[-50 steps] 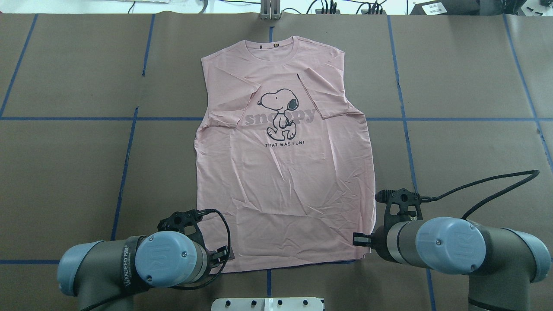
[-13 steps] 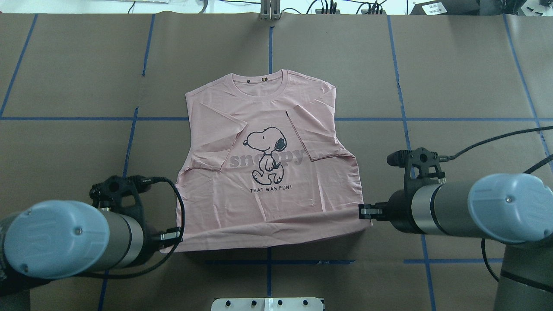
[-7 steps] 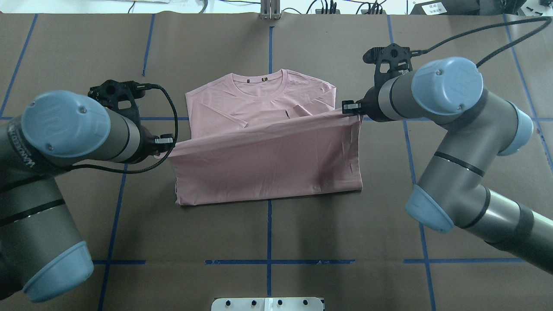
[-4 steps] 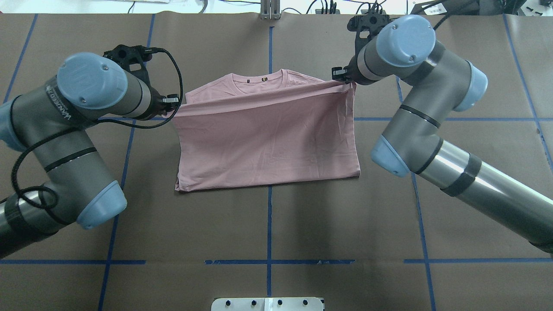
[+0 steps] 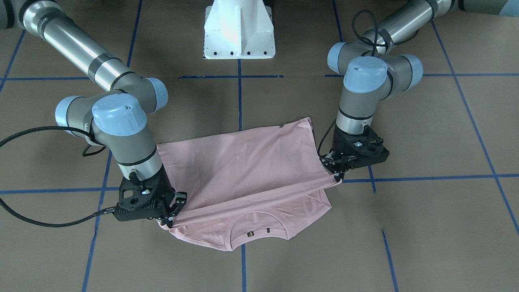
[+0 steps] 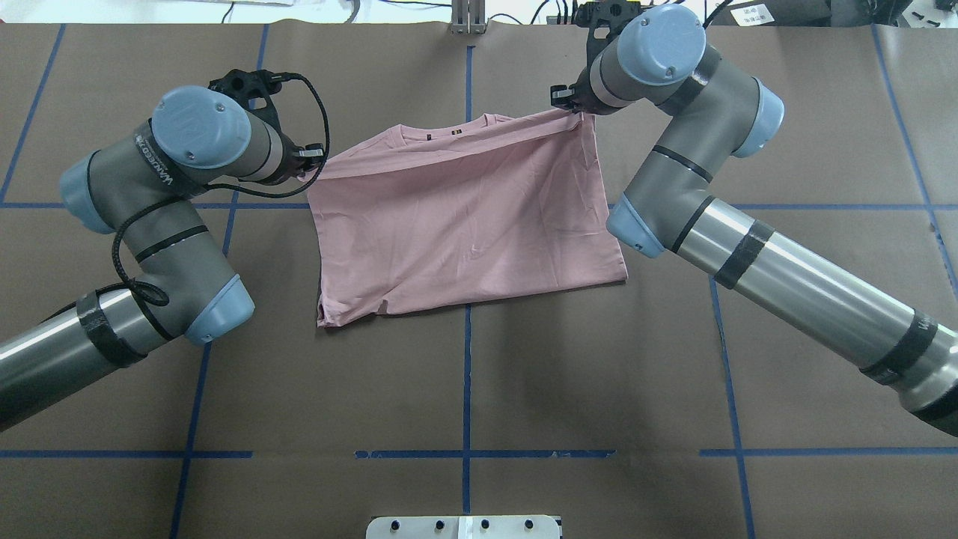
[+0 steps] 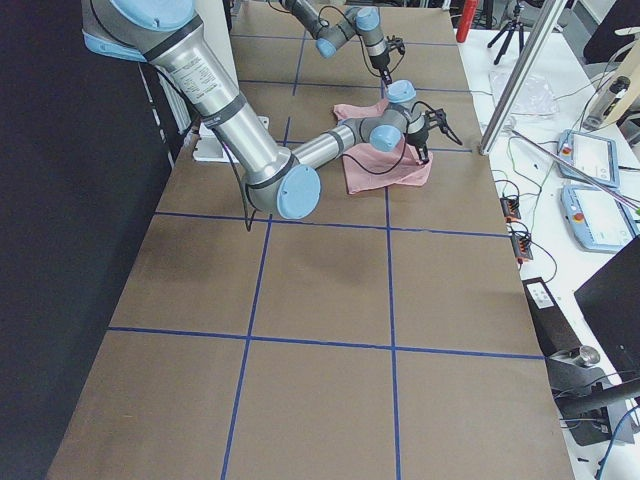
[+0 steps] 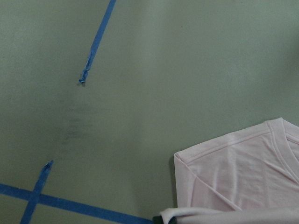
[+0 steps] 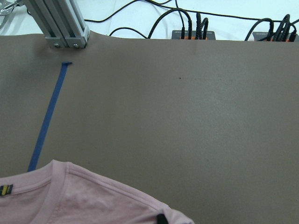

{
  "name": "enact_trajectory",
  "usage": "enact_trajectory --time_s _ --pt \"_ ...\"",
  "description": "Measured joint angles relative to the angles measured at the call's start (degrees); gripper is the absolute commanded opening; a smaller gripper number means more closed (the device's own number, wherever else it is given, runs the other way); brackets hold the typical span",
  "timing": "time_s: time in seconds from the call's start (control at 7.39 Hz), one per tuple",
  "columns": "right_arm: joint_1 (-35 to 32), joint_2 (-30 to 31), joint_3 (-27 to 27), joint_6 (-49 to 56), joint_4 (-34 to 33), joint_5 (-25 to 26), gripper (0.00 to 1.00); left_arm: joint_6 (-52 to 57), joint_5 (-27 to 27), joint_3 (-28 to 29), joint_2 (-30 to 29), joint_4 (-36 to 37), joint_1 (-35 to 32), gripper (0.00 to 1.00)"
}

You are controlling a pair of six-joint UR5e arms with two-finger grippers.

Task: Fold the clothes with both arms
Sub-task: 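Lift the hem with both grippers and fold it toward the collar, then lower the hem onto the collar edge and open both grippers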

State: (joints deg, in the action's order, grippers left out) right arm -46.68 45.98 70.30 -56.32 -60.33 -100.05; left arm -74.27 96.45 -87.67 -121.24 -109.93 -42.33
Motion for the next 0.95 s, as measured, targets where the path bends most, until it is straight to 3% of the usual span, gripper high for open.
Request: enact_trajectory --time_s 0.95 --pt "0.2 -1.8 -2.9 0.1 1.5 0.2 0.0 0.1 -2.7 5.8 -2.6 -2.5 -2.0 0.0"
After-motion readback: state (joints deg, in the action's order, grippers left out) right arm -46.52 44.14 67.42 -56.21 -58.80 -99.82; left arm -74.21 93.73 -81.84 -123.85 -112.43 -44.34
